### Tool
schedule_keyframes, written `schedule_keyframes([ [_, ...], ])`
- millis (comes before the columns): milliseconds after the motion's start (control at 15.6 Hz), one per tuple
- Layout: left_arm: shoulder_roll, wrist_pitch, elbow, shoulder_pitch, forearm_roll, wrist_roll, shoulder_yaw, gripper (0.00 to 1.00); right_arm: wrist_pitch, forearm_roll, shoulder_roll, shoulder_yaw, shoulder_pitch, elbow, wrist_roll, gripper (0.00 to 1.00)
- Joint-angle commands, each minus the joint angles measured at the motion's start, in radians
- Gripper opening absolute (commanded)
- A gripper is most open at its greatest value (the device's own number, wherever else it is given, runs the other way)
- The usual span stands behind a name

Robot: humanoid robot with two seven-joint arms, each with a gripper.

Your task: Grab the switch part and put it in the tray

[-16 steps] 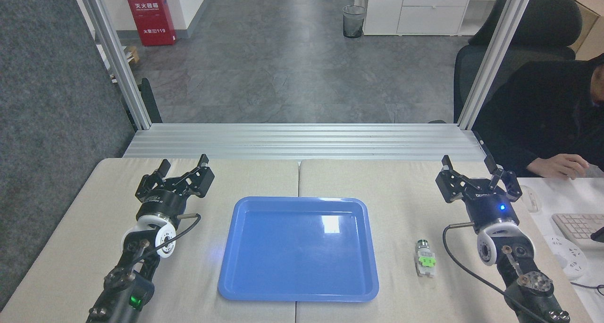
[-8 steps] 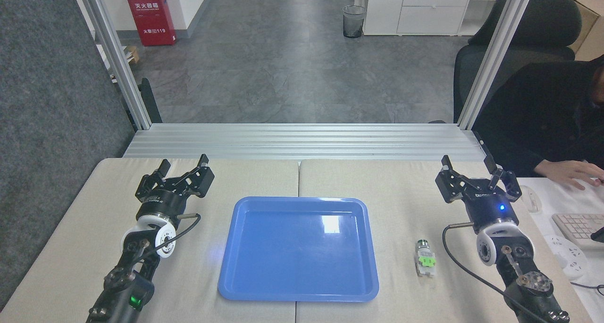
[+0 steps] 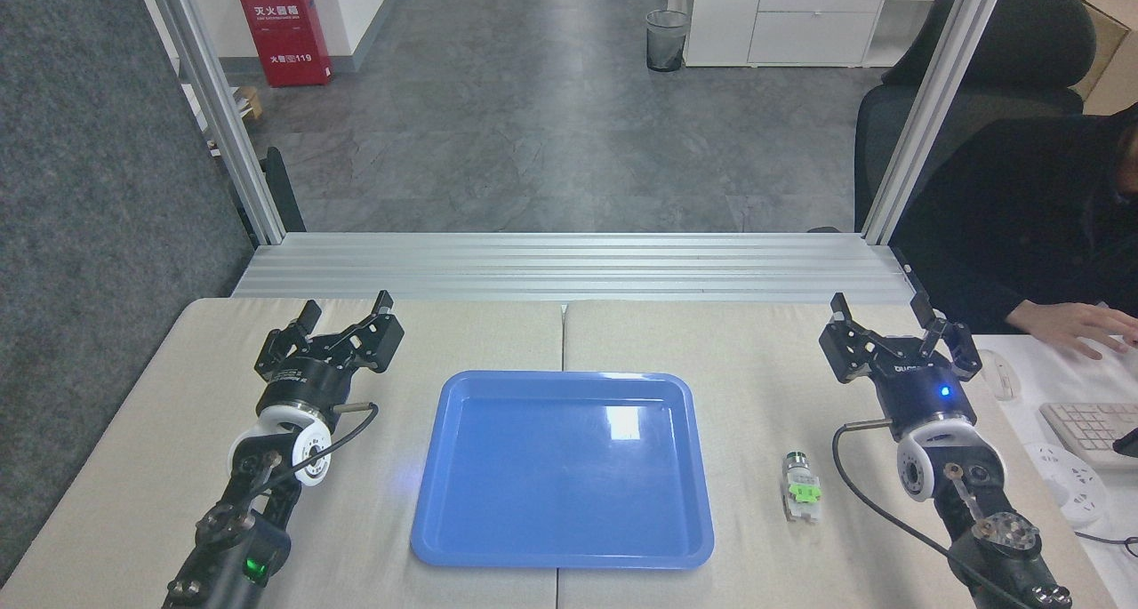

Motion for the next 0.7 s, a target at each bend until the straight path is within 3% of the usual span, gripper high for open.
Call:
schedule_keyframes([
  [0, 0.000, 0.000, 0.000, 0.000, 0.000, 0.001, -0.001, 1.00, 0.000, -0.001, 0.002, 0.000, 0.002, 0.000, 0.000, 0.98],
  [640, 0.000, 0.000, 0.000, 0.000, 0.000, 0.001, 0.000, 1.00, 0.000, 0.001, 0.000, 0.000, -0.001, 0.000, 0.000, 0.98],
])
